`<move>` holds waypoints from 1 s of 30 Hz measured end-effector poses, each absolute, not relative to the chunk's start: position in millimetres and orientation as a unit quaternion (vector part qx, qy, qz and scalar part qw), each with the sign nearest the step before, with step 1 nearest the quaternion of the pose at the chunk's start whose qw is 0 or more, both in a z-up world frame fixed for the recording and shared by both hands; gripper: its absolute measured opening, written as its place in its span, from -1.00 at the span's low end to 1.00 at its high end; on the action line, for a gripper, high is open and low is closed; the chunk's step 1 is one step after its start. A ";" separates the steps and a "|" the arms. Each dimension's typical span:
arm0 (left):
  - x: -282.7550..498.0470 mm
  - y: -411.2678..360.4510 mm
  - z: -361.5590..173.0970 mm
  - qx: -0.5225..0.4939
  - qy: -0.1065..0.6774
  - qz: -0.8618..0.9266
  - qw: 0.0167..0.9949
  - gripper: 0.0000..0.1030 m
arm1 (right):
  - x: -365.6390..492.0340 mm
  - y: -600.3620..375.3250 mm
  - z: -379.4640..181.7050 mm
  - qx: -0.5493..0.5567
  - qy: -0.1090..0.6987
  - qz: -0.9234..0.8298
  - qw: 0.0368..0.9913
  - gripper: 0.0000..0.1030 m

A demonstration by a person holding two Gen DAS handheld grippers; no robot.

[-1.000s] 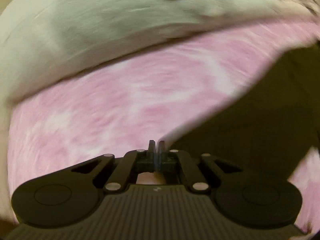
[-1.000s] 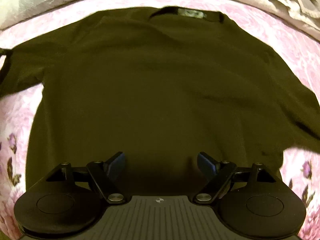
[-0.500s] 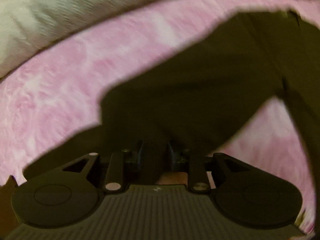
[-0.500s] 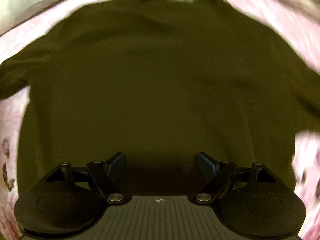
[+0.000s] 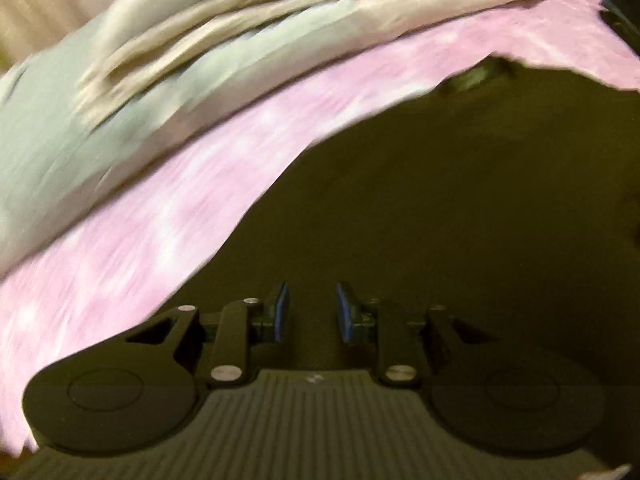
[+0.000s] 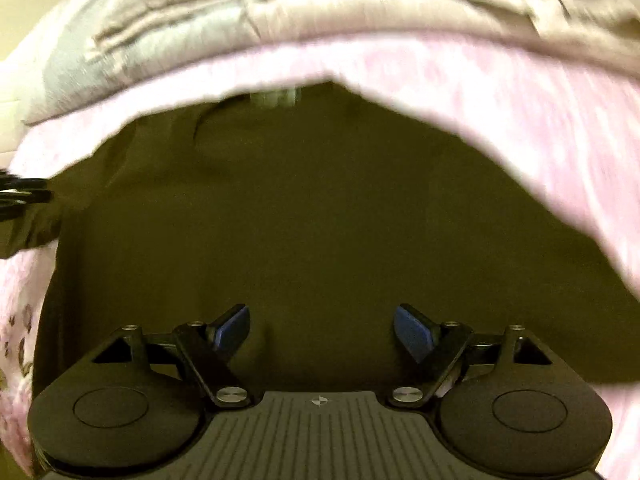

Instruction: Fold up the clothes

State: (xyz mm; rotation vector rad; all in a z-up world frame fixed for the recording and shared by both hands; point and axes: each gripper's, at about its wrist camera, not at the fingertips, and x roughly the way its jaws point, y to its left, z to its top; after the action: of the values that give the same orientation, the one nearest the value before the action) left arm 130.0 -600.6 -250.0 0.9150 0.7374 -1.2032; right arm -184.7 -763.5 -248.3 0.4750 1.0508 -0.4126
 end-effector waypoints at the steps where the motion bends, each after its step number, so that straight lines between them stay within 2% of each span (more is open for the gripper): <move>1: 121.9 -621.1 -253.4 0.403 0.321 -0.542 0.665 -0.55 | -175.5 -775.1 -249.0 0.204 0.491 -0.183 0.827 0.60; 11: 86.3 -766.2 -309.5 0.428 0.303 -0.607 0.597 -0.51 | -93.6 -856.3 -288.7 0.086 0.478 -0.142 0.863 0.60; 12: 86.4 -768.7 -315.0 0.438 0.302 -0.607 0.591 -0.53 | -86.6 -861.4 -293.4 0.080 0.478 -0.141 0.863 0.60; 14: 89.6 -770.4 -316.8 0.439 0.302 -0.605 0.591 -0.82 | -77.5 -867.7 -299.7 0.071 0.478 -0.135 0.865 0.60; 15: 93.6 -770.1 -314.2 0.431 0.304 -0.604 0.597 -0.87 | -73.5 -870.5 -302.5 0.069 0.479 -0.129 0.865 0.60; 19: 125.6 -768.5 -294.8 0.366 0.317 -0.585 0.651 -0.90 | -58.4 -872.3 -314.7 0.047 0.490 -0.094 0.865 0.59; 20: 127.8 -771.8 -297.6 0.363 0.323 -0.584 0.651 -0.90 | -55.7 -872.6 -317.7 0.041 0.493 -0.088 0.865 0.51; 21: 130.0 -775.0 -300.5 0.359 0.329 -0.583 0.650 -0.90 | -54.4 -873.6 -320.8 0.039 0.495 -0.086 0.863 0.32; 22: 132.2 -778.3 -303.4 0.355 0.336 -0.582 0.650 -0.90 | -53.0 -875.7 -323.6 0.043 0.499 -0.084 0.861 0.01; 24: 136.6 -784.8 -309.2 0.348 0.348 -0.580 0.650 -0.90 | -52.0 -877.5 -326.1 0.050 0.501 -0.086 0.860 -0.17; 25: 138.8 -788.0 -312.1 0.344 0.354 -0.579 0.649 -0.90 | -51.8 -877.3 -326.4 0.052 0.501 -0.087 0.860 -0.71; 26: 141.0 -790.8 -314.5 0.339 0.360 -0.577 0.650 -0.90 | -50.6 -877.2 -326.9 0.049 0.501 -0.086 0.860 -0.79; 30: 148.0 -794.7 -319.2 0.320 0.375 -0.565 0.662 -0.90 | -35.0 -887.9 -325.3 0.065 0.492 -0.103 0.862 -0.79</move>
State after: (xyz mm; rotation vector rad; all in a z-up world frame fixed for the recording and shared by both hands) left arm 148.0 -794.7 -319.2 0.7248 0.8477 -1.2773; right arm -35.0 -887.9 -325.3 0.1361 1.0328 -0.2167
